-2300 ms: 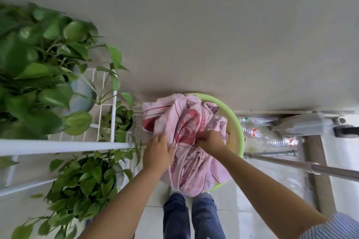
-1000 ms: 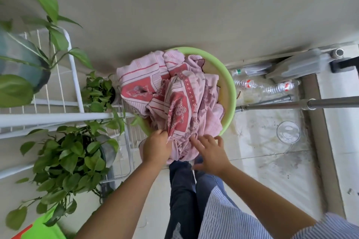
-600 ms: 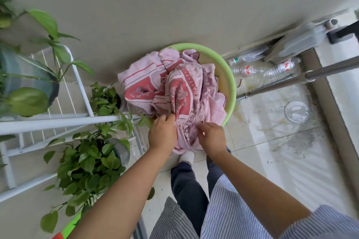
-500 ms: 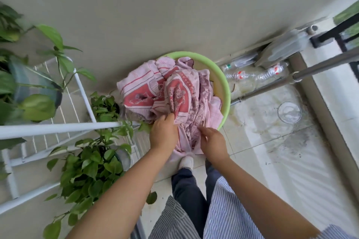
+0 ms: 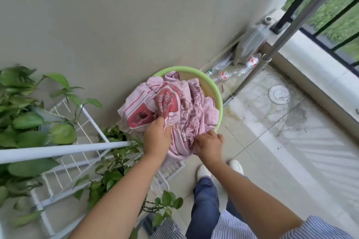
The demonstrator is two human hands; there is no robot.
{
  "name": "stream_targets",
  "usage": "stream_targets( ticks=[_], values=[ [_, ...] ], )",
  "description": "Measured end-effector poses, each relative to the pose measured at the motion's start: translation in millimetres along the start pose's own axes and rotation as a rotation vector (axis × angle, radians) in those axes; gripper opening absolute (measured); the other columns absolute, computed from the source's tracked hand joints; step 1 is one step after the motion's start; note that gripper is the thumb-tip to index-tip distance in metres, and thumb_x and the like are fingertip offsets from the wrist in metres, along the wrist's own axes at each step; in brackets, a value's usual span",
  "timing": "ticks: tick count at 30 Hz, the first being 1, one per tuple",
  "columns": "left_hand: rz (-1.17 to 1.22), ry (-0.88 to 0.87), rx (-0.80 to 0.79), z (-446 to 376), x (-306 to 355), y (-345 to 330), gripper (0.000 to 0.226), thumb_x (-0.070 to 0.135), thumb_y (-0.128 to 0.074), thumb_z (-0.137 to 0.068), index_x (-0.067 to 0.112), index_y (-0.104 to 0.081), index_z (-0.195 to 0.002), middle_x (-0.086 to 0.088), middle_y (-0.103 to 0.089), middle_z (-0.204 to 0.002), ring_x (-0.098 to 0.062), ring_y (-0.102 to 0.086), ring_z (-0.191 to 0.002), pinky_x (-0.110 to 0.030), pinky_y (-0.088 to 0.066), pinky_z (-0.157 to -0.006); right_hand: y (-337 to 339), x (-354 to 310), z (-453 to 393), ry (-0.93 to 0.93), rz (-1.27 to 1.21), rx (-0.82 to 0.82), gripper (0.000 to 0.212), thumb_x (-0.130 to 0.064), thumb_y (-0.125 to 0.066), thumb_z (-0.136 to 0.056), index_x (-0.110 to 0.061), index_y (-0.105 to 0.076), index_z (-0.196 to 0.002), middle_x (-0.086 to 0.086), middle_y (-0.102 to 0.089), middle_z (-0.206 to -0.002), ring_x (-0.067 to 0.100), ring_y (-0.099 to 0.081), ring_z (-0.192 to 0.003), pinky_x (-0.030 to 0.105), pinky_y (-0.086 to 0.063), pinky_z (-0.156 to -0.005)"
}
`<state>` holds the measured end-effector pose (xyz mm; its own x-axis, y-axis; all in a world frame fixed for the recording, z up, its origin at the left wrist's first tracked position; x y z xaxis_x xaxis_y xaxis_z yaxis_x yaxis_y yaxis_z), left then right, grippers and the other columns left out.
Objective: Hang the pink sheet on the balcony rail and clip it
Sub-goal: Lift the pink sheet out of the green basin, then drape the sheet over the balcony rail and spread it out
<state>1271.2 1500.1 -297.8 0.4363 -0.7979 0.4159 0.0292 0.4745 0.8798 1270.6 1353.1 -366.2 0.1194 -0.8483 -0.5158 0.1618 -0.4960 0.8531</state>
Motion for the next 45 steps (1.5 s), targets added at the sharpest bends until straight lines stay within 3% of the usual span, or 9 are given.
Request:
stream_targets(
  ticks=[12,16,20,23,30,36,39,42,45],
  values=[
    [0.282,-0.803,0.653,-52.3,220.1,187.2,0.026,0.014,-0.05,-0.077,-0.004,-0.068,-0.071,-0.018,-0.071,-0.067,-0.023,-0.057,-0.069,-0.024,-0.036,-0.066,310.7,-91.1,-103.6,0.105,-0.348,0.717,0.011,-0.013,-0.063,-0.066,-0.007,-0.069,-0.059,0.009,-0.069,-0.058,0.027,-0.06,-0.065,0.046,-0.049,-0.067],
    [0.361,-1.06,0.883,-9.5,329.8,293.8,0.025,0.014,-0.051,-0.078,-0.004,-0.067,-0.072,-0.018,-0.069,-0.067,-0.018,-0.046,-0.072,-0.026,-0.036,-0.067,454.5,-118.3,-91.0,0.212,-0.428,0.973,0.011,-0.01,-0.063,-0.069,-0.004,-0.07,-0.063,0.01,-0.07,-0.063,0.016,-0.051,-0.067,0.046,-0.049,-0.069],
    [0.416,-1.246,1.048,65.3,417.5,380.8,0.022,0.014,-0.052,-0.08,-0.003,-0.064,-0.072,-0.019,-0.068,-0.07,-0.029,-0.059,-0.069,-0.027,-0.035,-0.065,584.7,-136.7,-44.4,0.349,-0.443,1.212,0.01,-0.006,-0.063,-0.071,-0.002,-0.07,-0.064,0.014,-0.069,-0.064,0.016,-0.048,-0.067,0.016,-0.036,-0.064],
    [0.537,-1.327,1.163,124.8,460.2,429.8,0.028,0.016,-0.047,-0.081,-0.006,-0.061,-0.069,-0.022,-0.067,-0.069,-0.017,-0.043,-0.072,-0.027,-0.033,-0.065,662.1,-153.5,2.0,0.44,-0.401,1.361,0.01,-0.004,-0.062,-0.072,-0.001,-0.07,-0.067,0.016,-0.07,-0.068,0.015,-0.049,-0.071,0.023,-0.036,-0.065],
    [0.728,-1.514,1.252,233.4,506.8,453.0,0.027,0.012,-0.048,-0.078,-0.01,-0.06,-0.067,-0.025,-0.066,-0.065,-0.019,-0.039,-0.069,-0.029,-0.033,-0.061,739.8,-134.8,102.1,0.54,-0.238,1.59,0.013,-0.009,-0.06,-0.072,-0.001,-0.07,-0.068,0.015,-0.07,-0.069,0.015,-0.049,-0.073,0.016,-0.028,-0.06],
    [0.74,-1.426,1.022,226.6,529.0,387.3,0.017,0.003,-0.06,-0.076,-0.008,-0.068,-0.087,-0.024,-0.072,-0.081,-0.022,-0.06,-0.077,-0.026,-0.038,-0.072,709.1,-60.4,126.9,0.335,-0.195,1.368,0.012,-0.001,-0.061,-0.075,-0.002,-0.069,-0.066,0.004,-0.063,-0.063,0.015,-0.052,-0.066,0.018,-0.028,-0.057],
    [0.749,-1.431,0.923,224.8,535.3,359.2,0.016,-0.003,-0.064,-0.074,-0.008,-0.069,-0.088,-0.023,-0.072,-0.079,-0.019,-0.06,-0.076,-0.017,-0.04,-0.077,686.5,-18.1,126.9,0.274,-0.471,1.023,0.017,0.001,-0.061,-0.078,-0.005,-0.066,-0.062,-0.01,-0.058,-0.05,-0.001,-0.051,-0.05,0.019,-0.037,-0.055],
    [0.742,-1.462,0.854,230.8,531.3,337.3,0.014,-0.01,-0.067,-0.07,-0.01,-0.07,-0.084,-0.022,-0.072,-0.073,-0.013,-0.051,-0.086,0.013,-0.021,-0.087,674.5,20.7,123.7,0.163,-0.703,0.606,0.029,-0.004,-0.055,-0.083,-0.015,-0.065,-0.059,-0.01,-0.063,-0.045,0.007,-0.055,-0.054,0.023,-0.042,-0.062],
    [0.857,-1.441,0.579,223.7,523.2,321.2,0.02,-0.009,-0.063,-0.076,-0.012,-0.066,-0.095,-0.015,-0.068,-0.091,0.007,-0.049,-0.087,0.015,-0.026,-0.079,676.0,40.3,118.5,0.044,-0.622,0.537,0.011,-0.007,-0.058,-0.082,-0.012,-0.067,-0.087,-0.009,-0.065,-0.053,0.01,-0.056,-0.058,0.016,-0.043,-0.057]
  ],
)
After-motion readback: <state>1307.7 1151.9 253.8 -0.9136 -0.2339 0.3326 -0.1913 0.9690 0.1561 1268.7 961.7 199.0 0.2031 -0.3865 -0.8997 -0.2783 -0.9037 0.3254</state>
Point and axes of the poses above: each hand's wrist, its own z-axis away from the middle knuckle, its own y-axis out of the back of the hand, x = y × z, the point moved 4 cm from there along -z, towards the middle knuckle
